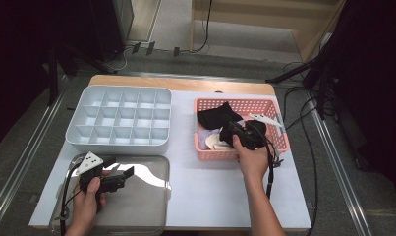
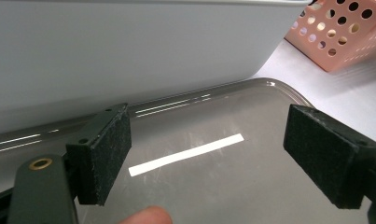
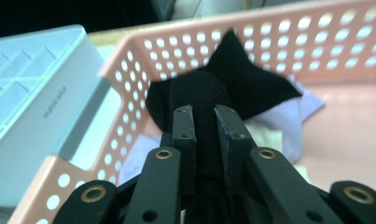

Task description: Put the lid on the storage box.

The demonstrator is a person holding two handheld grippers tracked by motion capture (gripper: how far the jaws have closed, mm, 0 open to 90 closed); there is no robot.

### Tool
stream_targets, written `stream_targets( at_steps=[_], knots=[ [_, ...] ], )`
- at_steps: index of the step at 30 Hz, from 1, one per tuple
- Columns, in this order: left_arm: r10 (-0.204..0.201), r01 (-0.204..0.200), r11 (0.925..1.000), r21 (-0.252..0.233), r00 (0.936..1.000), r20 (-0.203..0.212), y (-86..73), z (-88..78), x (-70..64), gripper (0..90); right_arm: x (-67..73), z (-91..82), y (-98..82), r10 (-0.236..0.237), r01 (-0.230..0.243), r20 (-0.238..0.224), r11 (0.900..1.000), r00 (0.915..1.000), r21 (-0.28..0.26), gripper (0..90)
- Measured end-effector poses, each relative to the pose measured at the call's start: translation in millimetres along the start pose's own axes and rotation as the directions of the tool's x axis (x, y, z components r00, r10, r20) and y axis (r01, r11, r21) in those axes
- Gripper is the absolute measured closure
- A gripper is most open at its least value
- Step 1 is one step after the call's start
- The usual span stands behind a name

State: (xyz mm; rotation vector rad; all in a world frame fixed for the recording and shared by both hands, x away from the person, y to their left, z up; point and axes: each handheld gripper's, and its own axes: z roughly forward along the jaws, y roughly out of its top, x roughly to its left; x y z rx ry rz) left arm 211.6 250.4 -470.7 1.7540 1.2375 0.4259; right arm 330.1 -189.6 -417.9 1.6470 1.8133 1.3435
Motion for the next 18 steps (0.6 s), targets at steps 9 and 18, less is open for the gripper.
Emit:
stream_targets(
  at_steps=[9, 18],
  knots=[
    [-0.001, 0.001, 1.0000, 0.002, 1.0000, 0.000, 0.1, 0.0, -0.1, 16.2, 1.9, -9.8, -6.8, -0.050, 0.049, -0.007, 0.990, 0.9987, -0.132, 79.9],
    [-0.001, 0.001, 1.0000, 0.002, 1.0000, -0.001, 0.1, -0.1, -0.1, 16.2, 12.2, -10.4, -13.4, -0.125, 0.127, 0.024, 0.966, 0.9919, -0.224, 79.9]
  ],
)
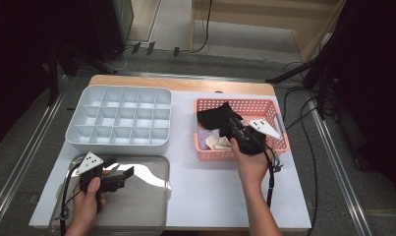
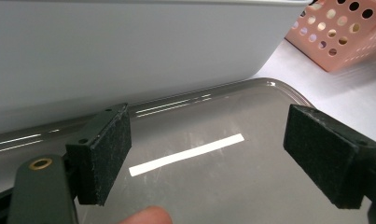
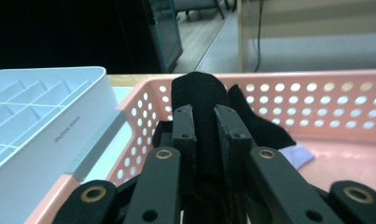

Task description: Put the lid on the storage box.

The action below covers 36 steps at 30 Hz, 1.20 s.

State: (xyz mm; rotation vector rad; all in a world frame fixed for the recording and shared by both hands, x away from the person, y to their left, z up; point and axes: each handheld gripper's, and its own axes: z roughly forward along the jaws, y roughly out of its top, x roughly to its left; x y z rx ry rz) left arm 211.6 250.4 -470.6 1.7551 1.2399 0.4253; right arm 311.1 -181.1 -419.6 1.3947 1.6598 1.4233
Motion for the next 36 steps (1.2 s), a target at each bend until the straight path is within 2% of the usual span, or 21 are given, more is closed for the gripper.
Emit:
stream_targets(
  at_steps=[9, 18, 26, 29, 32, 36],
  knots=[
    [0.001, -0.001, 1.0000, 0.000, 1.0000, -0.001, 0.0, 0.0, 0.2, 16.2, 5.3, -1.9, -8.9, -0.040, 0.040, 0.002, 0.996, 0.9992, -0.080, 79.8],
    [0.002, -0.002, 1.0000, -0.002, 1.0000, -0.003, 0.0, 0.1, 0.0, 16.2, 5.9, -5.7, -8.0, -0.032, 0.030, -0.014, 0.991, 0.9994, -0.134, 79.5],
    [0.004, -0.004, 1.0000, -0.002, 1.0000, -0.005, 0.0, -0.1, -0.6, 16.1, 6.1, -18.0, -4.8, -0.020, 0.018, -0.016, 0.988, 0.9997, -0.155, 79.2],
    [0.003, -0.003, 1.0000, -0.003, 1.0000, -0.007, -0.1, 0.0, -0.9, 16.1, 6.6, -25.8, -4.0, -0.021, 0.018, -0.016, 0.987, 0.9996, -0.160, 79.2],
    [0.002, -0.002, 1.0000, -0.005, 1.0000, -0.008, -0.2, 0.2, -1.2, 16.1, 6.1, -33.8, -4.1, 0.002, -0.005, -0.020, 0.987, 0.9998, -0.160, 79.2],
    [0.003, -0.003, 1.0000, -0.006, 0.9999, -0.010, -0.3, 0.2, -1.4, 16.1, 4.9, -45.8, -4.4, 0.002, -0.004, -0.012, 0.986, 0.9999, -0.166, 79.2]
  ],
)
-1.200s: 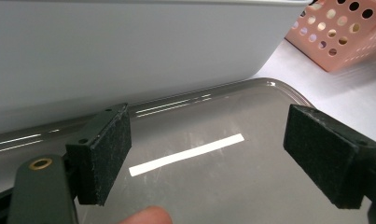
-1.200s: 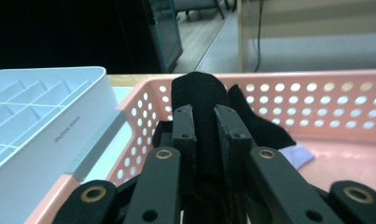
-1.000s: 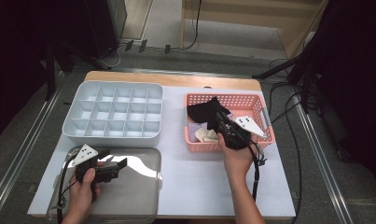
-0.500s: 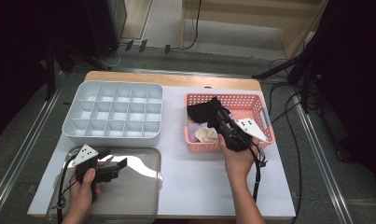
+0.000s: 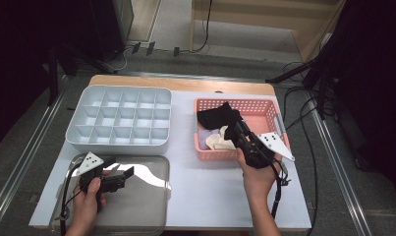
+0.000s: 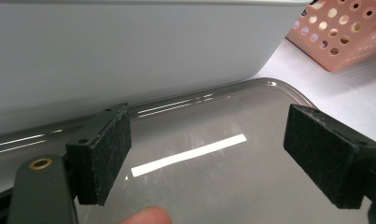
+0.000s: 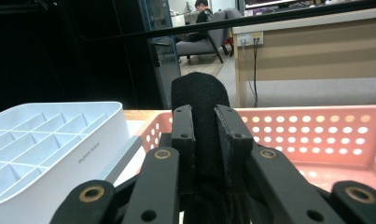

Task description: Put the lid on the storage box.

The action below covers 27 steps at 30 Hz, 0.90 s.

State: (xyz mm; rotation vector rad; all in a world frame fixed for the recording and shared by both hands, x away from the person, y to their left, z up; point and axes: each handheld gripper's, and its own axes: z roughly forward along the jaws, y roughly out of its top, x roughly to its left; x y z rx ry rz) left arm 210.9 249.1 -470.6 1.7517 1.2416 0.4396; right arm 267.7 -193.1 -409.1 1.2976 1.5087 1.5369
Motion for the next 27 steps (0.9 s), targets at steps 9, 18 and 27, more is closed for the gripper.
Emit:
stream_targets(
  at_steps=[9, 18, 27],
  knots=[
    [0.003, -0.003, 1.0000, -0.001, 1.0000, -0.003, -0.1, 0.0, -0.2, 16.1, 0.7, -29.8, 9.8, 0.029, -0.029, 0.001, 1.000, 0.9996, -0.007, 79.2],
    [0.008, -0.008, 1.0000, 0.003, 1.0000, -0.004, 0.1, -0.5, -0.2, 16.1, 9.9, -58.8, -3.2, 0.033, -0.033, -0.002, 0.999, 0.9995, 0.018, 79.2],
    [0.007, -0.007, 1.0000, 0.003, 1.0000, -0.004, 0.1, -0.5, -0.3, 16.1, 21.9, -75.4, -30.1, 0.052, -0.050, -0.033, 0.997, 0.9981, 0.050, 79.1]
  ],
)
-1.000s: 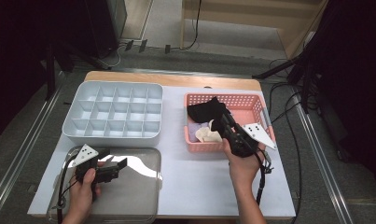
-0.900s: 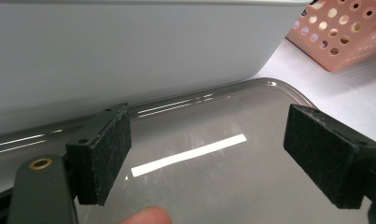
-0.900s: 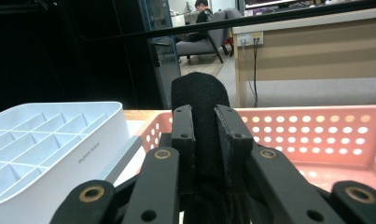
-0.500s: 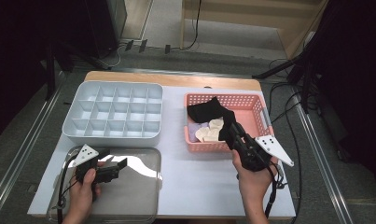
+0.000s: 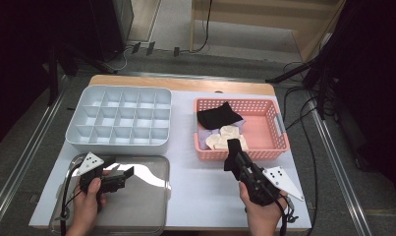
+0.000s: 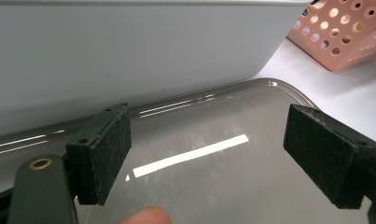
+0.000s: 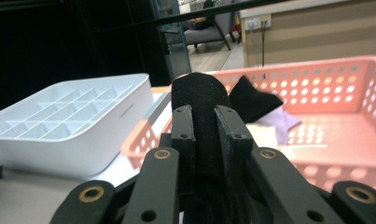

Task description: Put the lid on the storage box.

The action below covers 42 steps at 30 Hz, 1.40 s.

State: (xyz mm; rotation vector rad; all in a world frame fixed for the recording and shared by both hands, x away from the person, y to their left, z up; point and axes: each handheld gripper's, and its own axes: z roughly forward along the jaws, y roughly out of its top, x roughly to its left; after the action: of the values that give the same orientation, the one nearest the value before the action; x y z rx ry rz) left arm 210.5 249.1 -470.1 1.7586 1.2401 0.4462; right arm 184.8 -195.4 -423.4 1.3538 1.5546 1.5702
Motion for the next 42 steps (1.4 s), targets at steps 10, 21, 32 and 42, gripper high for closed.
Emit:
stream_targets(
  at_steps=[10, 21, 32, 42],
  knots=[
    [-0.005, 0.005, 1.0000, -0.003, 1.0000, 0.001, -0.1, 0.2, -0.2, 16.1, 11.2, -0.1, -30.3, 0.000, 0.002, -0.031, 0.998, 0.9995, 0.060, 79.1],
    [-0.003, 0.003, 1.0000, 0.000, 1.0000, 0.006, 0.1, 0.4, -0.2, 16.1, 11.9, 7.8, -60.8, 0.003, -0.001, -0.015, 0.991, 0.9999, 0.131, 79.1],
    [0.008, -0.008, 1.0000, 0.000, 0.9999, 0.007, 0.0, 0.8, -0.9, 16.2, 21.0, 15.4, -73.1, 0.002, 0.006, -0.047, 0.984, 0.9989, 0.180, 75.0],
    [0.009, -0.009, 1.0000, 0.001, 0.9999, 0.007, 0.1, 0.8, -0.8, 16.2, 26.3, 15.1, -71.2, -0.005, 0.017, -0.073, 0.986, 0.9973, 0.164, 50.6]
  ],
)
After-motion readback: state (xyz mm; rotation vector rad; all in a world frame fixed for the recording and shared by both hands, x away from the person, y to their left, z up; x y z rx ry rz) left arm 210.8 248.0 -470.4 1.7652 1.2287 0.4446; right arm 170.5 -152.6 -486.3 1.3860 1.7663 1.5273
